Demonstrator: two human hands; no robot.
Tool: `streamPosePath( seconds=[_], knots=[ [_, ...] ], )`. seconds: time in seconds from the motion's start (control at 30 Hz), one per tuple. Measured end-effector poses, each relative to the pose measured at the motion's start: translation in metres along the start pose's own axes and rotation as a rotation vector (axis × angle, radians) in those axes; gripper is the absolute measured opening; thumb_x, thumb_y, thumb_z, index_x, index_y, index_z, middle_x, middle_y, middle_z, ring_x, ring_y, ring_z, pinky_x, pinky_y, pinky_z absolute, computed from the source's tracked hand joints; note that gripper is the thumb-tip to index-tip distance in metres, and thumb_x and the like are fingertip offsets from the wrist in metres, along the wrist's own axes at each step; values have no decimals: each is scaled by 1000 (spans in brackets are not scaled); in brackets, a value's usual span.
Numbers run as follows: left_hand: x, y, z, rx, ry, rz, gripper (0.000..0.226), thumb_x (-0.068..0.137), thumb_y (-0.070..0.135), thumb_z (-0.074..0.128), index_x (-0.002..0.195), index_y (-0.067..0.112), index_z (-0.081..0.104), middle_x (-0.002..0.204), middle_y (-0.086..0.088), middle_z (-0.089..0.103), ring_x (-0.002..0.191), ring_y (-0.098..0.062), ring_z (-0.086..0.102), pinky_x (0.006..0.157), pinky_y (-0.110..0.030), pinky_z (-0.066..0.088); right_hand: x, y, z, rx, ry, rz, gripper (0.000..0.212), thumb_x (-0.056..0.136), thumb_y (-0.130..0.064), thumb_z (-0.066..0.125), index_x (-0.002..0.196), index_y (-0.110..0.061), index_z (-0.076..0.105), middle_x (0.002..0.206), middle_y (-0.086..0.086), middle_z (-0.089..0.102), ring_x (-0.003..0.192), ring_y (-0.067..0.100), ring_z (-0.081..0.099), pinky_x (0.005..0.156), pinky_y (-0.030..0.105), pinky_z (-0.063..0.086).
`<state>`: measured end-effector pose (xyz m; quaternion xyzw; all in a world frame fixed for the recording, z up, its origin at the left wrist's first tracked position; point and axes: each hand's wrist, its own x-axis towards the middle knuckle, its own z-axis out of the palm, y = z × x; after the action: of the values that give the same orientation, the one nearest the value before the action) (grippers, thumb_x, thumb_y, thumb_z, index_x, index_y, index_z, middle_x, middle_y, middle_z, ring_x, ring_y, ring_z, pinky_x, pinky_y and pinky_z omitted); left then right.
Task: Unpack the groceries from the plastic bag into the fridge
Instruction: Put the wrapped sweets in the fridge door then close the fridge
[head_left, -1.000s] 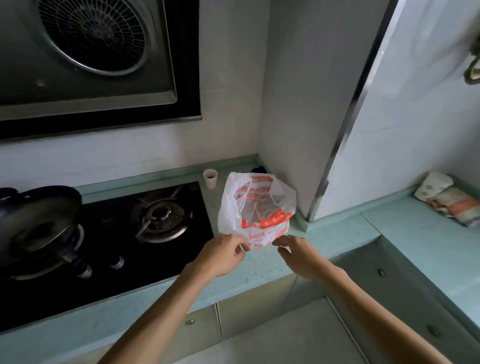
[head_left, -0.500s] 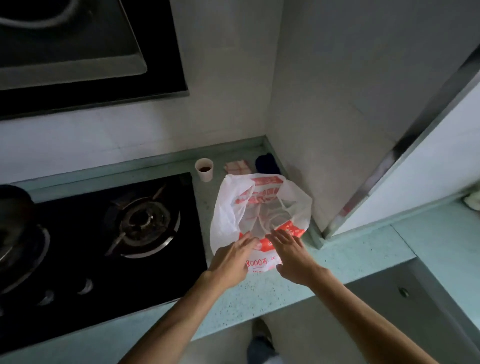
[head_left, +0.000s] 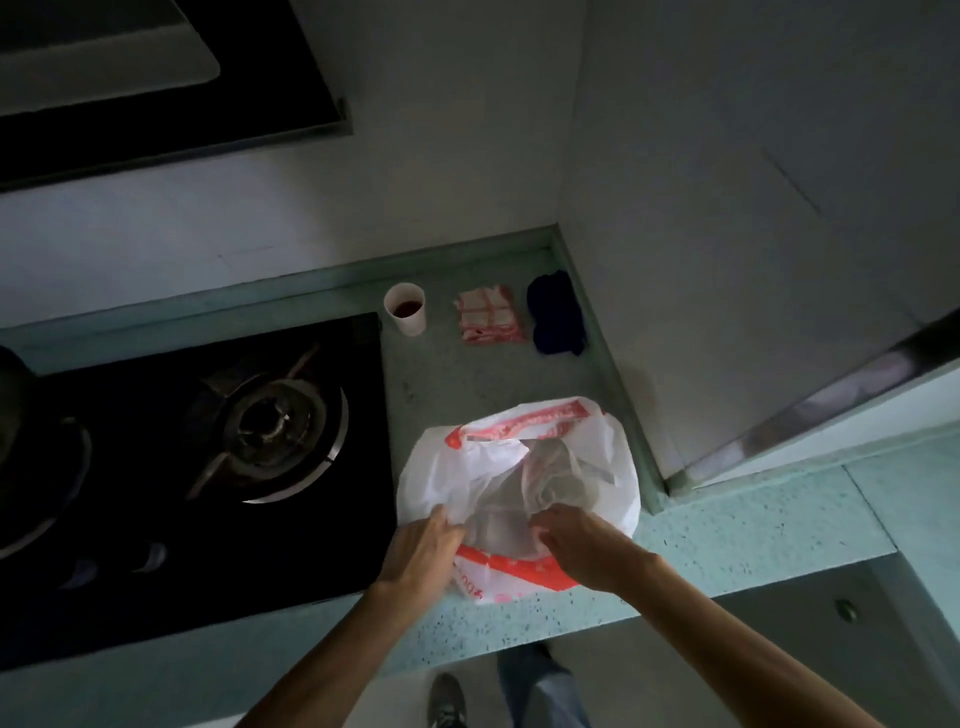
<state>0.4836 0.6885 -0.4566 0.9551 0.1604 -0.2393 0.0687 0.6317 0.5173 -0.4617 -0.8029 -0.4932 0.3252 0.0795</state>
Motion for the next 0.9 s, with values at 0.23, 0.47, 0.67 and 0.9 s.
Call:
streamPosePath(
  seconds=[0.23, 0.47, 0.67, 0.9],
  knots=[
    [-16, -22, -7, -365, 228, -364, 42, 94, 48, 43, 104, 14, 66, 114, -5, 65, 94, -19, 64, 74, -28, 49, 1, 17, 0, 38, 140, 140, 76, 81, -31, 75, 143, -17, 33, 135, 6, 50, 113, 27, 60, 93, 36, 53],
    [-14, -36, -20, -353, 304, -544, 45, 93, 58, 46, 97, 16, 60, 89, -4, 73, 82, -26, 71, 64, -32, 52, 1, 7, -18, 93, 164, 58, 110, 62, -47, 86, 148, -18, 24, 131, 2, 59, 111, 21, 63, 94, 33, 53],
    [-10, -8, -16, 55, 342, -9, 26, 59, 22, 89, 77, 23, 70, 77, 4, 62, 53, -8, 62, 41, -22, 51, 1, -2, -25, -162, 194, -22, 23, 99, -23, 50, 110, -16, 69, 104, 1, 74, 82, 14, 72, 79, 25, 58],
    [22, 19, -8, 112, 207, 97, 53, 76, 21, 78, 124, 18, 56, 107, 2, 73, 102, -14, 66, 118, -45, 26, 6, 15, -1, -215, 252, -6, 69, 57, -29, 92, 119, -16, 64, 120, 13, 65, 105, 34, 66, 95, 47, 51]
  ],
)
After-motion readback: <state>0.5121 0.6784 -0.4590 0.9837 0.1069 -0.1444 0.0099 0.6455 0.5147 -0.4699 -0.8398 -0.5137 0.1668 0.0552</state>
